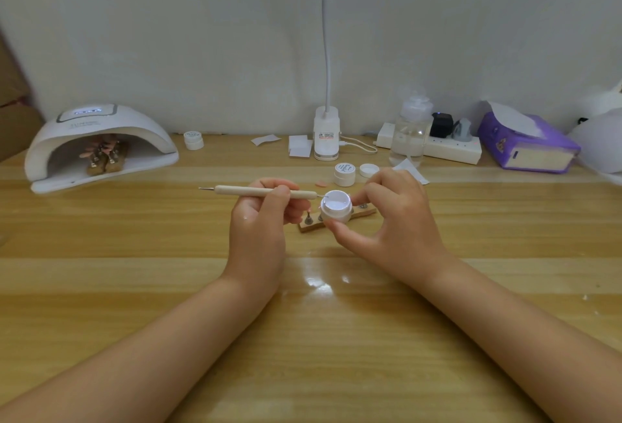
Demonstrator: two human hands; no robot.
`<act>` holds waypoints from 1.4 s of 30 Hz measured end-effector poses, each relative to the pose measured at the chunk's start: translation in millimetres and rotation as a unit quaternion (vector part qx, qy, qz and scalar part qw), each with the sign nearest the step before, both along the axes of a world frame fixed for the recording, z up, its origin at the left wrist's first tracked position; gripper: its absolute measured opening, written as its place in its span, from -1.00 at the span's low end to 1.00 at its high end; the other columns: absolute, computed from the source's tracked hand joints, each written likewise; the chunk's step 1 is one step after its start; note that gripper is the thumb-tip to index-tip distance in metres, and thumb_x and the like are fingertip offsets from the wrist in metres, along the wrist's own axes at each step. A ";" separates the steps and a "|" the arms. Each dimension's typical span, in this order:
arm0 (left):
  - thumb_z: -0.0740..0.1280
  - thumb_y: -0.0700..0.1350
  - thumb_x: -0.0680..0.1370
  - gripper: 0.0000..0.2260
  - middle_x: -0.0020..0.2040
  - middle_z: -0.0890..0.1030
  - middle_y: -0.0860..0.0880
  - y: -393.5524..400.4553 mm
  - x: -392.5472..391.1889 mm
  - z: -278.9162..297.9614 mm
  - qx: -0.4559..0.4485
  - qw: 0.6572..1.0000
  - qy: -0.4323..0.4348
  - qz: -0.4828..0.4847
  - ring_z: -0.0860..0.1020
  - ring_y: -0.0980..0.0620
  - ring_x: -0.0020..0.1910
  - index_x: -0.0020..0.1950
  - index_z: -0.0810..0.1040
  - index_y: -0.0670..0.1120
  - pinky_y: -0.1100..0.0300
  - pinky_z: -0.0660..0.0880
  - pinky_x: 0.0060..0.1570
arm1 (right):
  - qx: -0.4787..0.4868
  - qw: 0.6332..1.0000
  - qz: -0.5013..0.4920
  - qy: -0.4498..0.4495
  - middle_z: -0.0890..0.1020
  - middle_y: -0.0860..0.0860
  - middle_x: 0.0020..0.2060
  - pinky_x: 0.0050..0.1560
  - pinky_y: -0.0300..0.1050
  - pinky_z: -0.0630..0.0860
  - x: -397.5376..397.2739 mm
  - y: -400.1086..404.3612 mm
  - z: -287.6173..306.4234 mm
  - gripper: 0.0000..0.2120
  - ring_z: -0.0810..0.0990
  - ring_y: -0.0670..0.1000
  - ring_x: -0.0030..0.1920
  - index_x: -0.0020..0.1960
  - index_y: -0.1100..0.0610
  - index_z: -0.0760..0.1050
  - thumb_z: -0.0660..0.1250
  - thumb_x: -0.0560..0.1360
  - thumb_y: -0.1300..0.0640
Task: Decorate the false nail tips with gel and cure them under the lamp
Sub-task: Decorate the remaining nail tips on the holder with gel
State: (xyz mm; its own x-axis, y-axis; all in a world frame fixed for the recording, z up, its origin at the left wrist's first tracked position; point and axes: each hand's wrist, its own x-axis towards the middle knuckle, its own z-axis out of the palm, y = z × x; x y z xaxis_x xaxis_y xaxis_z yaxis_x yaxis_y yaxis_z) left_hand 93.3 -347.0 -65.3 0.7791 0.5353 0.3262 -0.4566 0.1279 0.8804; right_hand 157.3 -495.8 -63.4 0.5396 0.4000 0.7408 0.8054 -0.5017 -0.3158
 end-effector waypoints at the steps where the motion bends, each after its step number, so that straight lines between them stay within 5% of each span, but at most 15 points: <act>1: 0.22 -0.13 0.42 -0.89 -0.38 0.62 -0.03 -0.1 0.0 0.3 0.000 1.000 0.000 0.001 0.54 0.09 -0.36 -0.17 0.49 -0.15 0.28 0.48 -0.31 | 0.000 1.000 -0.001 0.000 0.49 0.03 -0.28 -0.10 0.08 0.40 -0.2 0.1 0.1 -0.67 0.45 0.07 -0.18 -0.25 0.19 0.56 0.49 0.29 -0.08; 7: 0.23 -0.12 0.61 -0.76 -0.39 0.61 -0.01 -0.5 2.2 1.0 -0.009 0.999 0.031 0.032 0.53 0.10 -0.38 -0.22 0.56 -0.12 0.29 0.47 -0.32 | -0.003 1.000 -0.004 -0.008 0.49 0.02 -0.30 -0.12 0.06 0.40 0.3 0.9 -0.8 -0.66 0.46 0.07 -0.19 -0.26 0.19 0.57 0.47 0.28 -0.10; 16: 0.24 -0.02 0.59 -0.74 -0.46 0.58 0.00 -3.5 1.5 7.8 -0.077 0.995 0.059 0.027 0.49 0.16 -0.48 -0.20 0.50 -0.17 0.34 0.45 -0.44 | -0.008 1.000 -0.008 -0.017 0.48 0.00 -0.30 -0.12 0.03 0.40 2.1 -0.1 -2.6 -0.66 0.45 0.05 -0.19 -0.26 0.17 0.56 0.47 0.28 -0.12; 27: 0.21 -0.15 0.61 -0.80 -0.46 0.57 0.00 3.6 1.3 7.5 -0.129 0.989 0.072 0.018 0.49 0.14 -0.47 -0.20 0.49 -0.14 0.32 0.44 -0.43 | 0.004 0.998 -0.061 0.005 0.51 0.07 -0.25 -0.10 -0.04 0.36 11.7 -7.3 5.6 -0.68 0.45 0.08 -0.15 -0.21 0.21 0.57 0.49 0.31 -0.06; 35: 0.20 -0.19 0.61 -0.82 -0.45 0.58 0.00 2.3 -0.5 7.1 -0.105 0.992 0.070 0.017 0.52 0.14 -0.43 -0.17 0.49 -0.15 0.32 0.44 -0.40 | -0.052 0.955 -0.254 0.142 0.54 0.04 -0.05 0.05 -0.09 0.29 53.8 -41.8 3.3 -0.65 0.42 0.09 0.07 -0.04 0.07 0.58 0.32 0.39 -0.19; 42: 0.21 -0.18 0.61 -0.83 -0.46 0.57 0.00 2.4 -0.7 6.6 -0.106 0.991 0.074 0.025 0.51 0.13 -0.44 -0.17 0.49 -0.16 0.30 0.42 -0.39 | -0.135 0.930 -0.270 0.211 0.54 0.00 -0.08 -0.03 -0.08 0.34 60.2 -43.4 -5.8 -0.68 0.42 0.09 0.08 -0.08 -0.04 0.57 0.26 0.40 -0.24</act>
State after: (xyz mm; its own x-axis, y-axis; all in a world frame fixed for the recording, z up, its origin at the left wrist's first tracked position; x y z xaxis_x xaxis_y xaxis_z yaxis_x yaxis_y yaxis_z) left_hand 92.7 -344.6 -58.7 0.7810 0.6184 0.0868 -0.3353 0.2980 0.8938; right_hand 217.5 -539.2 -69.2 0.9358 0.1262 0.3291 0.2451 -0.9040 -0.3502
